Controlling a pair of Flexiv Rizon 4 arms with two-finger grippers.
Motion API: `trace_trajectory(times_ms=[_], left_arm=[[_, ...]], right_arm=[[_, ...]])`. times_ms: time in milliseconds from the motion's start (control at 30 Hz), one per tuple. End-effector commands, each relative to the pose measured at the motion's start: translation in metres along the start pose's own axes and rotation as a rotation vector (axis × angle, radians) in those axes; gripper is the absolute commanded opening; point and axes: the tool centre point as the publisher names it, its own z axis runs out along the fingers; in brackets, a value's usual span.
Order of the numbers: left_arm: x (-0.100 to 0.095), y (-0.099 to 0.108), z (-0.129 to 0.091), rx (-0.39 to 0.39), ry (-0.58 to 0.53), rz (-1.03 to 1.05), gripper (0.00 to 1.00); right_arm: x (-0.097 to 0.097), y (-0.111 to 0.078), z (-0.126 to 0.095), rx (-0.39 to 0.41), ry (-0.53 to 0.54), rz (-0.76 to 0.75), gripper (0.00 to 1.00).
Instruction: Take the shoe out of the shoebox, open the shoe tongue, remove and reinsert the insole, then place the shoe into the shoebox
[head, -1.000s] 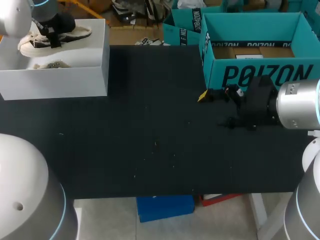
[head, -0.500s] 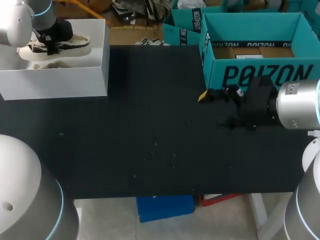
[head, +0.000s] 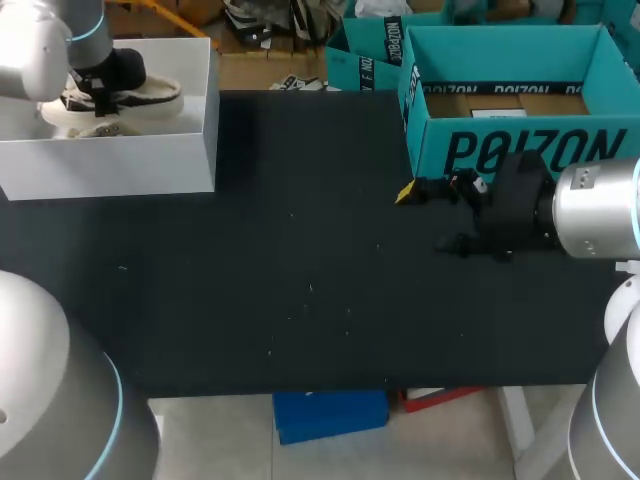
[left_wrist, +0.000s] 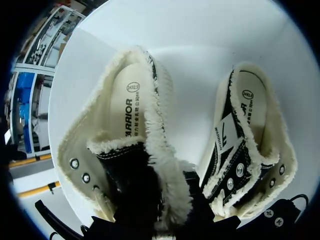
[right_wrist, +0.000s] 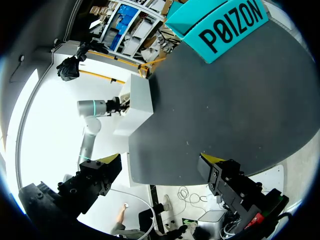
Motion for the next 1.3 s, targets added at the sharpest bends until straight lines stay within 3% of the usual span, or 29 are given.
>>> trace_trajectory(times_ms=[33, 367, 400, 500, 533, 600, 667, 700, 733, 767, 1300], left_arm=[[-0.004, -0.002, 0.008, -0.007, 0.025, 0.01, 0.0], [-0.004, 0.002, 0.01, -0.037, 0.08, 0.011, 0.02], [-0.005, 0.002, 0.01, -0.036, 0.083, 0.012, 0.18], [-0.004, 0.001, 0.01, -0.035, 0.092, 0.018, 0.37], [-0.004, 0.001, 0.01, -0.035, 0.092, 0.02, 0.38], [-0.005, 0.0, 0.008, -0.032, 0.09, 0.021, 0.02], [-0.007, -0.001, 0.006, -0.033, 0.082, 0.019, 0.0], [-0.008, -0.002, 0.006, -0.032, 0.081, 0.018, 0.04], [-0.009, -0.003, 0.005, -0.033, 0.08, 0.017, 0.34], [-0.009, -0.004, 0.003, -0.029, 0.079, 0.017, 0.49], [-0.031, -0.018, -0.049, 0.014, 0.064, -0.019, 0.48]], right_arm=[[0.0, 0.0, 0.001, 0.0, 0.0, 0.0, 1.0], [0.0, 0.0, 0.001, 0.0, 0.0, 0.0, 1.0], [0.0, 0.0, 0.001, 0.0, 0.0, 0.0, 1.0], [0.0, 0.0, 0.001, 0.0, 0.0, 0.0, 1.0], [0.0, 0.0, 0.001, 0.0, 0.0, 0.0, 1.0], [0.0, 0.0, 0.001, 0.0, 0.0, 0.0, 1.0], [0.0, 0.0, 0.001, 0.0, 0.0, 0.0, 1.0], [0.0, 0.0, 0.001, 0.0, 0.0, 0.0, 1.0], [0.0, 0.0, 0.001, 0.0, 0.0, 0.0, 1.0], [0.0, 0.0, 0.001, 0.0, 0.0, 0.0, 1.0], [0.0, 0.0, 0.001, 0.0, 0.0, 0.0, 1.0]])
